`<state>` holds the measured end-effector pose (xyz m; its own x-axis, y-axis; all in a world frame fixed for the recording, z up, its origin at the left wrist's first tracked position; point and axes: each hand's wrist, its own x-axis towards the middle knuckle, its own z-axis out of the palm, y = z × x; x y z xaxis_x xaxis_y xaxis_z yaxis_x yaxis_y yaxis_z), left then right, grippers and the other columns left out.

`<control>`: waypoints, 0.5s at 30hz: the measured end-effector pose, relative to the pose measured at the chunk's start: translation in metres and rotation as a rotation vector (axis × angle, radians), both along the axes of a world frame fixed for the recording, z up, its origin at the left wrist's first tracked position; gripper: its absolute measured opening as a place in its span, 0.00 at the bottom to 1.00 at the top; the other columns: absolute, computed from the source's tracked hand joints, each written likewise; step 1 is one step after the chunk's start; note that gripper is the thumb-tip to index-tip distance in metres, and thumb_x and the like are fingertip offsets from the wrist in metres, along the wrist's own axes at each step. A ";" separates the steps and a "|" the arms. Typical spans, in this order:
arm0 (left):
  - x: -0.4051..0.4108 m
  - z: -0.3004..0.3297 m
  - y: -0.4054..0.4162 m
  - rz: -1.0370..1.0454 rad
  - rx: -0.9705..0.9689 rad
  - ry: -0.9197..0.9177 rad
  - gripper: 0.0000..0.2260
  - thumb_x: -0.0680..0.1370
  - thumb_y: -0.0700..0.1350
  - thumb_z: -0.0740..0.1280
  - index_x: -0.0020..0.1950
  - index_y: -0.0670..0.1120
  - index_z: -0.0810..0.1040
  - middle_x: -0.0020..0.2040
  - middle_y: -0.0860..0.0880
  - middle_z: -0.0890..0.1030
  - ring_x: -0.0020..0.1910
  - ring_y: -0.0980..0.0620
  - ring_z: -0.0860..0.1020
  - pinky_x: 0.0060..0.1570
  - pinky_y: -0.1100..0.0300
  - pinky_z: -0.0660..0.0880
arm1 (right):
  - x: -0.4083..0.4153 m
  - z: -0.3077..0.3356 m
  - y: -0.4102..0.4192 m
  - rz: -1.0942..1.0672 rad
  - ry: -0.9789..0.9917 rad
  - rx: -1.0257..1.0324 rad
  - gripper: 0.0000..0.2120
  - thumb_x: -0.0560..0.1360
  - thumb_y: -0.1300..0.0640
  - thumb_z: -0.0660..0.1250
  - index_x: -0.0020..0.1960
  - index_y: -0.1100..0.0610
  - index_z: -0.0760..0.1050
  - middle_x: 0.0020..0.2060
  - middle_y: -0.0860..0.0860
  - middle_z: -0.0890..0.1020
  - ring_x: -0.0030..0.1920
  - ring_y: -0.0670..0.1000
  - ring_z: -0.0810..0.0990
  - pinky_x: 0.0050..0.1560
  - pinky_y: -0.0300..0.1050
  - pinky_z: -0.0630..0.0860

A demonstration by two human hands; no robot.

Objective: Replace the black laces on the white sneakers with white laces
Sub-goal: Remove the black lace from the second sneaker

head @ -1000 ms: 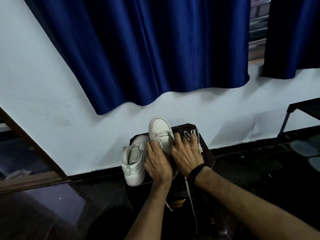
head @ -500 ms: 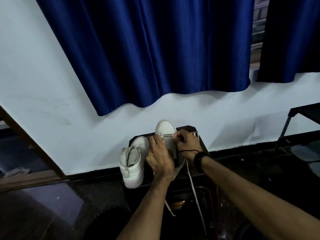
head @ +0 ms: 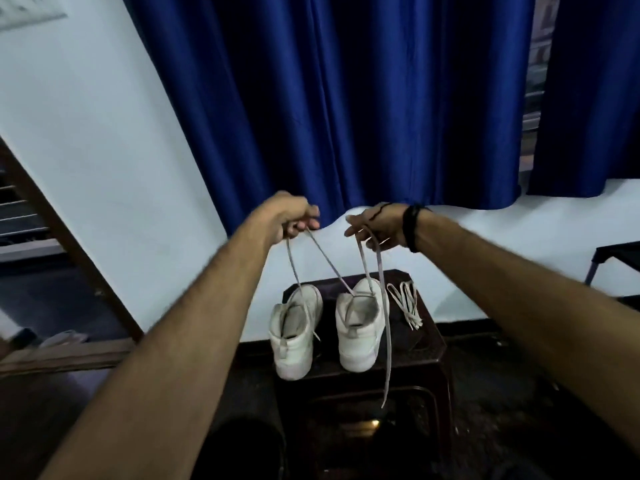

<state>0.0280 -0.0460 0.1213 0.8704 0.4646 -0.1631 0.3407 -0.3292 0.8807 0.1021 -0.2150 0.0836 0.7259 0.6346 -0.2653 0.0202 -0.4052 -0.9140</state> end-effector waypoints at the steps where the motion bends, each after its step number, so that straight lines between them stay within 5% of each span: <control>1: -0.004 0.017 0.000 -0.019 -0.010 -0.043 0.03 0.79 0.36 0.64 0.49 0.39 0.78 0.35 0.43 0.80 0.18 0.59 0.64 0.17 0.69 0.58 | -0.003 0.015 0.001 0.004 -0.012 0.016 0.15 0.81 0.47 0.58 0.46 0.56 0.77 0.30 0.47 0.72 0.29 0.45 0.69 0.35 0.36 0.69; 9: -0.040 0.115 -0.027 -0.115 0.050 -0.250 0.09 0.77 0.31 0.61 0.46 0.40 0.80 0.35 0.44 0.80 0.26 0.57 0.72 0.26 0.68 0.69 | -0.028 0.121 -0.011 0.043 -0.182 -0.024 0.14 0.82 0.49 0.57 0.48 0.54 0.79 0.27 0.45 0.73 0.24 0.43 0.68 0.28 0.35 0.65; 15: -0.064 0.165 -0.040 -0.128 -0.147 -0.401 0.05 0.75 0.28 0.66 0.45 0.35 0.80 0.42 0.41 0.81 0.36 0.52 0.81 0.30 0.66 0.78 | -0.043 0.183 -0.031 0.041 -0.469 -0.192 0.12 0.81 0.56 0.61 0.57 0.61 0.79 0.31 0.47 0.77 0.24 0.43 0.67 0.25 0.35 0.63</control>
<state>-0.0361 -0.0862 0.2863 0.9274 0.3459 0.1425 -0.0723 -0.2081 0.9754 0.0593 -0.2459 0.2666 0.7707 0.6365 -0.0315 0.4297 -0.5555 -0.7119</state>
